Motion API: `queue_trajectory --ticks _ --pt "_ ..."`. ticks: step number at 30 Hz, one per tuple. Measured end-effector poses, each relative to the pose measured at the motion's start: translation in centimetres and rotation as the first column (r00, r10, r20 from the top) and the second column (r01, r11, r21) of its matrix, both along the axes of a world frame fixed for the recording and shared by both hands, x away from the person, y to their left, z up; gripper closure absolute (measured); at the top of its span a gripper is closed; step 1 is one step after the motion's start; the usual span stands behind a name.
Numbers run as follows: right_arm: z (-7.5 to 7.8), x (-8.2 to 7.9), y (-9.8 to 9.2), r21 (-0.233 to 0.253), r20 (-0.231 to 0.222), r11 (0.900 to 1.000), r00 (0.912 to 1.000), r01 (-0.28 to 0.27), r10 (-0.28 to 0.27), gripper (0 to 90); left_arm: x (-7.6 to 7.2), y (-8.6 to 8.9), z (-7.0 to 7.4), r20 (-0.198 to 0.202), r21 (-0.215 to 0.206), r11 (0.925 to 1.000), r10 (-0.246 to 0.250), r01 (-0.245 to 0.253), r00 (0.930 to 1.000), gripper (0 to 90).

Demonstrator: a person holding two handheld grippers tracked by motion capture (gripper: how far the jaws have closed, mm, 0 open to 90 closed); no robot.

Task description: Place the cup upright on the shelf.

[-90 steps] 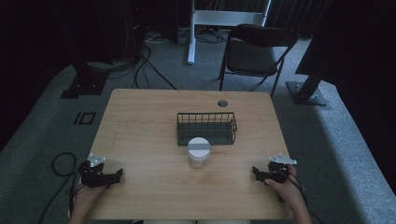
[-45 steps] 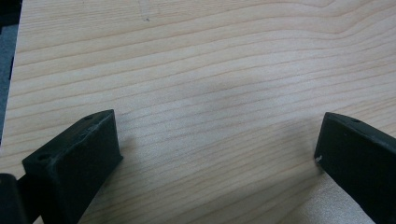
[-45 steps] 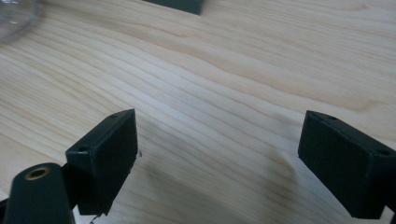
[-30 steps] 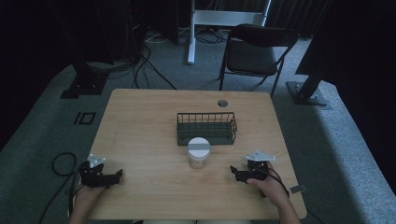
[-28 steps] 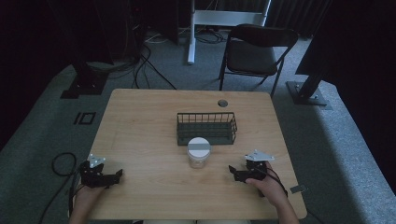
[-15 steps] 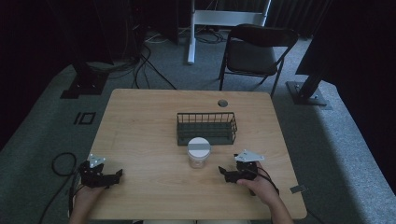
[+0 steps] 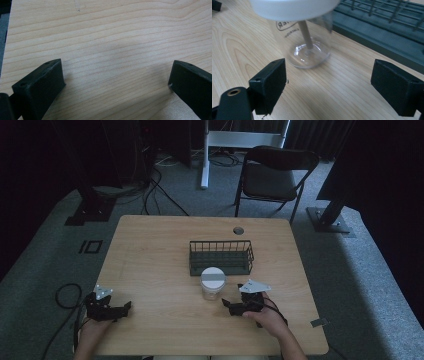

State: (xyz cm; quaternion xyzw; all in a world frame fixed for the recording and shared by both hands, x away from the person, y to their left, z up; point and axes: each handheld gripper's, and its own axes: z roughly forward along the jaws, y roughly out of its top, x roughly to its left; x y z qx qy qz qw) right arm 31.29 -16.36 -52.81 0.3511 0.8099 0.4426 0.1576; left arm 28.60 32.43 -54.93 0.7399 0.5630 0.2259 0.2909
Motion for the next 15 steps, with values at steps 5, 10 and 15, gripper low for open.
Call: queue_trajectory --ticks 5,10,15 --pt "-0.2 0.0 1.1 -0.003 0.005 1.0 0.9997 -0.022 0.022 12.9 0.0 0.0 0.0 0.0 0.0 1.0 -0.002 0.002 1.0 0.2" --pt "-0.4 0.0 1.8 0.008 0.015 1.0 0.9995 -0.028 0.028 12.8 0.0 0.0 0.0 0.0 0.0 1.0 -0.003 0.003 1.0 0.2" --pt "-0.3 0.2 2.5 0.024 0.029 0.999 0.999 -0.035 0.034 12.8 0.0 0.0 0.0 0.001 -0.001 1.0 -0.003 0.003 1.0 0.2"
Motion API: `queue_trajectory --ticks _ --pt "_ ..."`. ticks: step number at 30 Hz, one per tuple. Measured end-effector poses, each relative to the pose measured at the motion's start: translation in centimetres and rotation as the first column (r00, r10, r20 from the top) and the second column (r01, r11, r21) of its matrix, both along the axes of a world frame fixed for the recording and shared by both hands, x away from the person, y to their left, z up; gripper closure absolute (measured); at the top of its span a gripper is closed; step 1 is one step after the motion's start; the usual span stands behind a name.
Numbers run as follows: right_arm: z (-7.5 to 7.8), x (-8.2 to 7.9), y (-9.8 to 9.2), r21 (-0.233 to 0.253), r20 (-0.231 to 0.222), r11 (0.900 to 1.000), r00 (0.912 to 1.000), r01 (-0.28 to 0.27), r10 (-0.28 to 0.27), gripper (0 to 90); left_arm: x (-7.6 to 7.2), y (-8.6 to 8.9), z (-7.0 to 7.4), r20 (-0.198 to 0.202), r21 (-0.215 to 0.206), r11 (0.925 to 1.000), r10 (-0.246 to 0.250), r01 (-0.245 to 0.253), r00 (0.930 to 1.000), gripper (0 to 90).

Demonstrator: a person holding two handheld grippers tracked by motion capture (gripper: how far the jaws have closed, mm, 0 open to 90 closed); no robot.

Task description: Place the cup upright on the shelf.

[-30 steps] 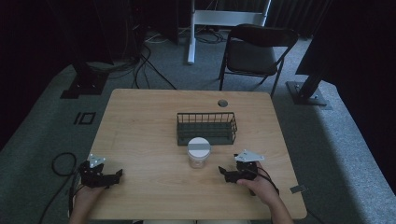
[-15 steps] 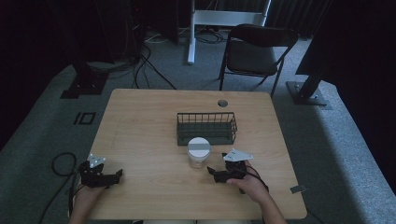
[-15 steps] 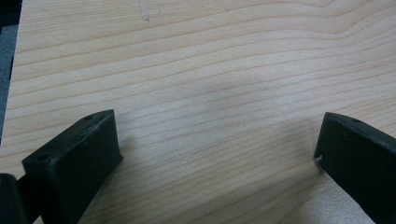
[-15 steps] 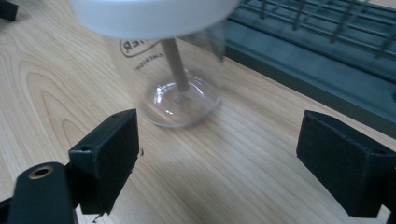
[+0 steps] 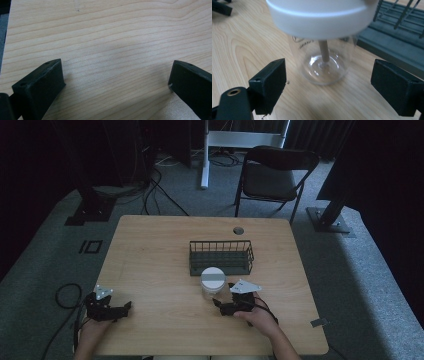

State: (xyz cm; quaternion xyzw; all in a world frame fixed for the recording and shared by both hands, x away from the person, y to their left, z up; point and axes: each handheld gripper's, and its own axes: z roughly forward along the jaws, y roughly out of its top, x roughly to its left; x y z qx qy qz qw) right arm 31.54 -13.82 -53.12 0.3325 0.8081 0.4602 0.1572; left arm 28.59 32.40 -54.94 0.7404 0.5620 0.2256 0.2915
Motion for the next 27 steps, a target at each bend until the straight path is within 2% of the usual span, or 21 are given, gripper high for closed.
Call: queue_trajectory --ticks 10,26,27 --pt "0.3 0.6 1.7 0.019 0.032 1.0 0.9994 -0.017 0.016 12.8 0.0 0.0 0.0 0.0 0.0 1.0 0.0 0.0 1.0 0.2" --pt "-0.4 1.3 2.9 0.054 0.052 0.998 0.9985 0.012 -0.015 12.8 0.0 0.0 0.0 0.0 0.0 1.0 0.0 0.0 1.0 0.2" --pt "-0.4 1.5 3.0 0.068 0.051 0.998 0.9985 0.018 -0.021 12.9 0.0 0.0 0.0 0.0 0.0 1.0 0.0 0.0 1.0 0.2"
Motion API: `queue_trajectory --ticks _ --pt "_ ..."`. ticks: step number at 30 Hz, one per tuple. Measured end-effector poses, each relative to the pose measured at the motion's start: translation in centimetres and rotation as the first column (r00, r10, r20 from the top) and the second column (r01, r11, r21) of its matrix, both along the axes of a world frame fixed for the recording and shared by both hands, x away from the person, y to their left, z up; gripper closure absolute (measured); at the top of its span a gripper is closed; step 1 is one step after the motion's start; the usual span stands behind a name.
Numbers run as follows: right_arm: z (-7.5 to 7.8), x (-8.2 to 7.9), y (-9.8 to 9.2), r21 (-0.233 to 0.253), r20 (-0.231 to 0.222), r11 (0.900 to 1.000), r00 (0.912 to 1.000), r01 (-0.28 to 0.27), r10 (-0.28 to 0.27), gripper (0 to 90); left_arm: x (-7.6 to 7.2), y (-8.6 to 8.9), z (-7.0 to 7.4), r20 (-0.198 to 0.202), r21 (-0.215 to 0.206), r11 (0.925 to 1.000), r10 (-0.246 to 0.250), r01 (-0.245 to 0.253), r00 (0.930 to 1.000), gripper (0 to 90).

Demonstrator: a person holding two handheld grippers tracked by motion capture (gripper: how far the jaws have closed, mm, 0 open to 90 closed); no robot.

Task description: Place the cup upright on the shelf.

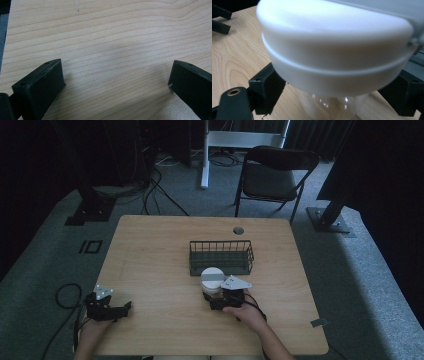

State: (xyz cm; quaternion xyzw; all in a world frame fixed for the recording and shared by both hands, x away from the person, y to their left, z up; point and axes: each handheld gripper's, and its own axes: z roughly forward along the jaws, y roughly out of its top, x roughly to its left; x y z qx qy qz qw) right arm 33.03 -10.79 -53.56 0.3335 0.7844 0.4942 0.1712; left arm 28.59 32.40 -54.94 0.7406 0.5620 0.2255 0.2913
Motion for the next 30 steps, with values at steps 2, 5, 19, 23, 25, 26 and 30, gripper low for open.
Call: queue_trajectory --ticks 2,5,19,23,25,26,30 --pt "0.0 0.1 0.1 0.004 0.003 1.0 1.0 0.004 -0.004 12.8 0.0 0.0 0.0 0.0 0.0 1.0 0.0 0.0 1.0 0.2" --pt "0.0 0.2 0.3 0.004 0.0 1.0 1.0 0.008 -0.008 12.9 0.0 0.0 0.0 0.0 0.0 1.0 0.0 0.0 1.0 0.2" --pt "0.5 0.1 0.9 -0.027 0.021 1.0 0.9997 -0.013 0.014 18.5 0.0 0.0 0.0 0.0 0.0 1.0 0.0 0.0 1.0 0.2" --pt "0.8 0.0 1.0 -0.024 0.007 1.0 0.9998 -0.02 0.02 18.6 0.0 0.0 0.0 0.0 0.0 1.0 0.0 0.0 1.0 0.2" --pt "1.2 0.0 0.9 -0.026 0.013 0.999 0.9996 -0.024 0.024 18.6 0.0 0.0 0.0 0.0 0.0 1.0 0.0 0.0 1.0 0.2" --pt "1.2 0.0 0.9 -0.026 0.013 0.999 0.9996 -0.024 0.024 18.6 0.0 0.0 0.0 0.0 0.0 1.0 0.0 0.0 1.0 0.2" --pt "2.1 0.1 0.7 -0.017 0.005 0.999 0.9996 -0.029 0.029 18.6 0.0 0.0 0.0 0.0 0.0 1.0 0.0 0.0 1.0 0.2"
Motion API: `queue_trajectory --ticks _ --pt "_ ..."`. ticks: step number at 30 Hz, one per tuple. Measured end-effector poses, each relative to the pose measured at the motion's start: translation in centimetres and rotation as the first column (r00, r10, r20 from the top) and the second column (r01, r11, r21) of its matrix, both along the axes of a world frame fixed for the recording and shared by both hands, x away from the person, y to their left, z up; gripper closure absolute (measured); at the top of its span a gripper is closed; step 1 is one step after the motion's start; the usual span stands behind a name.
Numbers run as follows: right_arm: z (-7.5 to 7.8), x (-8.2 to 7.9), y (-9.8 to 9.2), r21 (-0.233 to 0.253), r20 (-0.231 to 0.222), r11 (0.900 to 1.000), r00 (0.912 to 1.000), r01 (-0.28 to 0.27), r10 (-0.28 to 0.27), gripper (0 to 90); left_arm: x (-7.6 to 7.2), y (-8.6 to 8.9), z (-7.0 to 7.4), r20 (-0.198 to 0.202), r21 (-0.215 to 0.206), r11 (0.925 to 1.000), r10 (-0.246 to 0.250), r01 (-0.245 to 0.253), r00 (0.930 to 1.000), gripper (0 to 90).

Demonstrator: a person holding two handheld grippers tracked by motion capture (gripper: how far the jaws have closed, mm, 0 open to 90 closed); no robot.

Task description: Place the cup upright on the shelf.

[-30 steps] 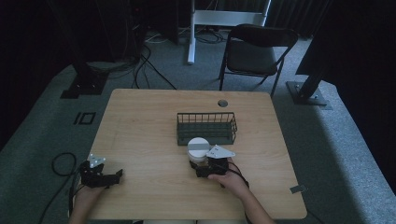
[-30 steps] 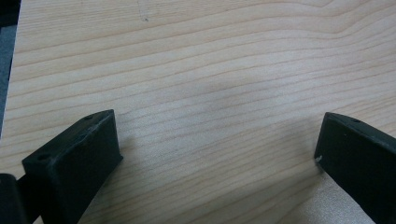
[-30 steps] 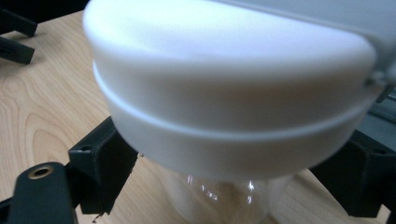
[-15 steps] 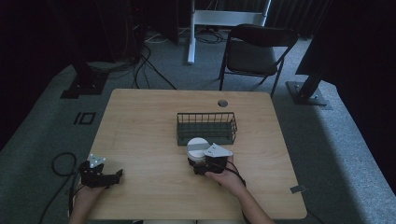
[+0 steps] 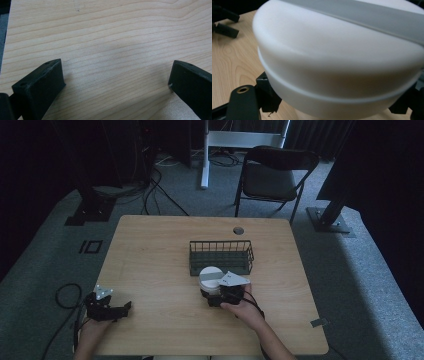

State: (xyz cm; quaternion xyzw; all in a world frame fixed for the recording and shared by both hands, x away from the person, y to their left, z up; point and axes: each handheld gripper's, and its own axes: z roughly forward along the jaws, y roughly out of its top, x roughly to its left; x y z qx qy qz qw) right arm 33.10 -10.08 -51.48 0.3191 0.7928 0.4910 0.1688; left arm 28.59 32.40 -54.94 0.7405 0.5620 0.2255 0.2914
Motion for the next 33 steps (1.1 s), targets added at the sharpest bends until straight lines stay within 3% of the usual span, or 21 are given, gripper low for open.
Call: queue_trajectory --ticks 13,33 --pt "2.4 0.2 -0.1 0.028 0.014 0.999 0.9996 -0.027 0.026 18.6 0.0 0.0 0.0 0.0 0.0 1.0 0.0 0.0 1.0 0.2" --pt "7.2 2.0 -0.9 0.078 0.066 0.997 0.9977 0.013 -0.018 18.6 0.0 0.0 0.0 0.0 0.0 1.0 0.0 0.0 1.0 0.2"
